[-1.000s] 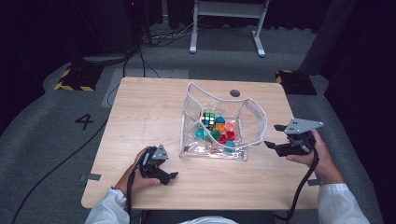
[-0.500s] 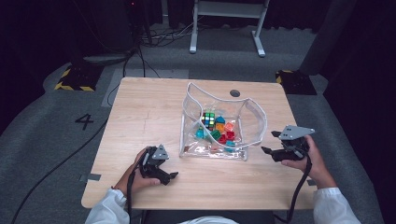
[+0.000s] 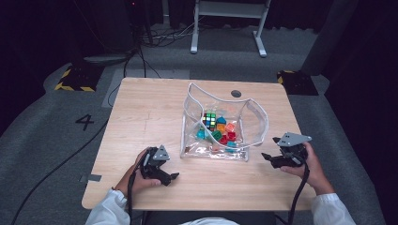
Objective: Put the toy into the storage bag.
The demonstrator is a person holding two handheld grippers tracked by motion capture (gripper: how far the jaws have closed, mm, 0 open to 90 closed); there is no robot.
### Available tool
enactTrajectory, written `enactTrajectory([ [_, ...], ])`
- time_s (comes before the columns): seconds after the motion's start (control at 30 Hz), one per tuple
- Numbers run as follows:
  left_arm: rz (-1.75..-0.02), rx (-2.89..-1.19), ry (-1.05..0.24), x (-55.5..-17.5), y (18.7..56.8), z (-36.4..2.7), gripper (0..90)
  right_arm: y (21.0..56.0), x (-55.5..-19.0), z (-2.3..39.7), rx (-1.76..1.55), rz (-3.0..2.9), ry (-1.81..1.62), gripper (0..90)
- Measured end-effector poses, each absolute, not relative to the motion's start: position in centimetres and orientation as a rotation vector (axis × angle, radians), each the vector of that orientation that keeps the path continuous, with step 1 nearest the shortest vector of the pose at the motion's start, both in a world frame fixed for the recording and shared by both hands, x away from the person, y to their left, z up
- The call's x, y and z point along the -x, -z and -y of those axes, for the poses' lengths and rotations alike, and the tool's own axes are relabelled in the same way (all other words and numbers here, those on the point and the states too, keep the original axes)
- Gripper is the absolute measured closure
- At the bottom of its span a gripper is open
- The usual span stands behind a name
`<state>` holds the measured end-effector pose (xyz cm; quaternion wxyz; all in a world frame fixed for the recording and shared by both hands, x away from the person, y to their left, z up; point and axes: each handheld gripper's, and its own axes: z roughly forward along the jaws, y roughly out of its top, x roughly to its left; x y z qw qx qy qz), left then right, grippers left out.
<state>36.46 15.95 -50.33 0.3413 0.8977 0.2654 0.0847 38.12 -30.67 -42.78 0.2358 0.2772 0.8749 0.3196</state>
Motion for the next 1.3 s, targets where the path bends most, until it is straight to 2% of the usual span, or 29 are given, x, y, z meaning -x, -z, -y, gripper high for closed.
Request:
enactTrajectory([
  [0.73,-0.690,-2.336,-0.221,-36.5,50.3,-16.0,3.5,46.7,-35.7,33.0,-0.807,-2.362,-0.856,21.5],
  [1.3,-0.691,-2.336,-0.224,-36.4,50.3,-16.0,3.5,48.9,-33.5,36.6,-0.996,-2.266,-0.968,22.2],
])
